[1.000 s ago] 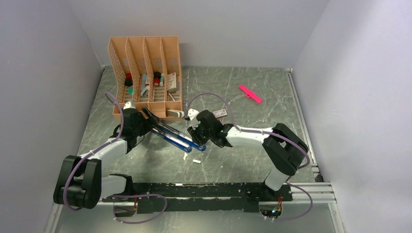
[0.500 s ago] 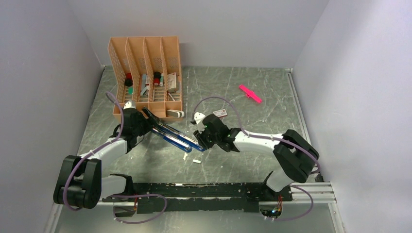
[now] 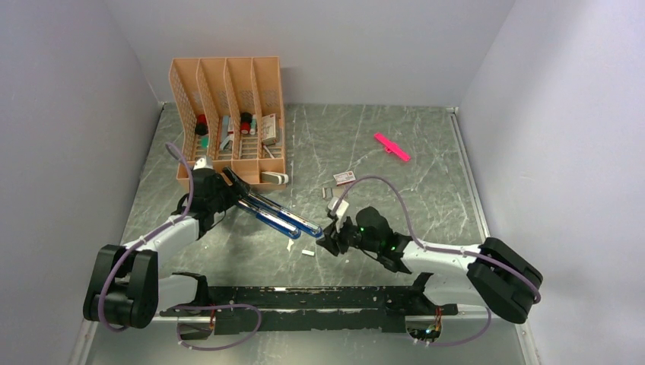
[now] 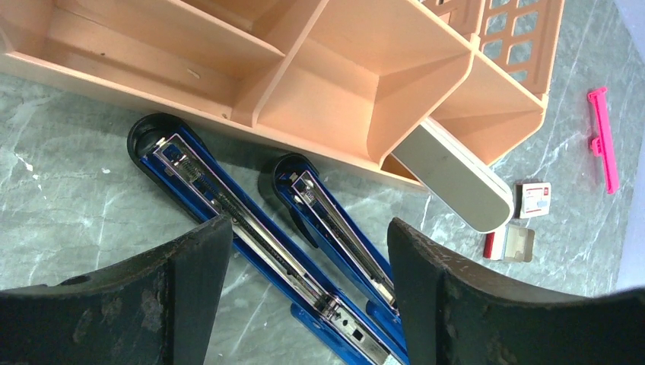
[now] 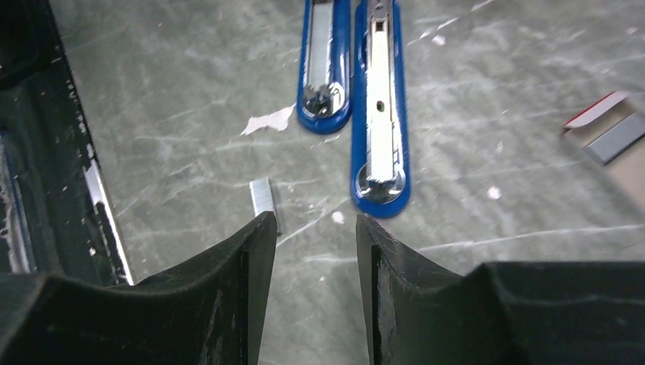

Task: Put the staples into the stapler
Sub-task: Pick up the staple from the center of the board.

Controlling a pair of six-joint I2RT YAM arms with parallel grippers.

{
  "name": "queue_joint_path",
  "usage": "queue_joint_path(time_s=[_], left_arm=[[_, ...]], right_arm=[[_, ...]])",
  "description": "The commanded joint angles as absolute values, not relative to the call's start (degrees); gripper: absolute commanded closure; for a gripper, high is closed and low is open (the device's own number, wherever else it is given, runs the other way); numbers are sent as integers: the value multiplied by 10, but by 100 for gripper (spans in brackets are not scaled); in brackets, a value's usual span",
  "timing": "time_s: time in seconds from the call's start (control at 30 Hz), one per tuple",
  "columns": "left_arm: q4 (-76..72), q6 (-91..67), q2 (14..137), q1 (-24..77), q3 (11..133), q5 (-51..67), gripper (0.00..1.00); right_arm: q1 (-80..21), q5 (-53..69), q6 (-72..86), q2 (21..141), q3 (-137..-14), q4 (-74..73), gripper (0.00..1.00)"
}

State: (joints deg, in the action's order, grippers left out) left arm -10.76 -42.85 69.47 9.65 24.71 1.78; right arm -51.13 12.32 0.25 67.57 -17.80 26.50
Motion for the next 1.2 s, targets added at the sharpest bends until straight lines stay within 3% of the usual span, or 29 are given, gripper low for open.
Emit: queue_joint_path(time_s=[0.0, 0.17, 0.37, 0.93, 1.17], left_arm=[[-98, -421, 680, 101, 266, 25, 21], [-88, -419, 680, 101, 270, 15, 21], [-84, -419, 684, 101, 273, 14, 21], [-81, -415, 696, 101, 279, 12, 21], [-83, -415, 703, 101, 283, 13, 21]], right_arm=[[-514, 153, 36, 680, -149, 391, 55], [-517, 146, 26, 693, -65, 558, 58], [-563, 145, -32, 823, -26, 731, 60], [-606, 92, -115, 931, -74, 673, 61], [-608, 125, -120, 953, -93, 642, 68]])
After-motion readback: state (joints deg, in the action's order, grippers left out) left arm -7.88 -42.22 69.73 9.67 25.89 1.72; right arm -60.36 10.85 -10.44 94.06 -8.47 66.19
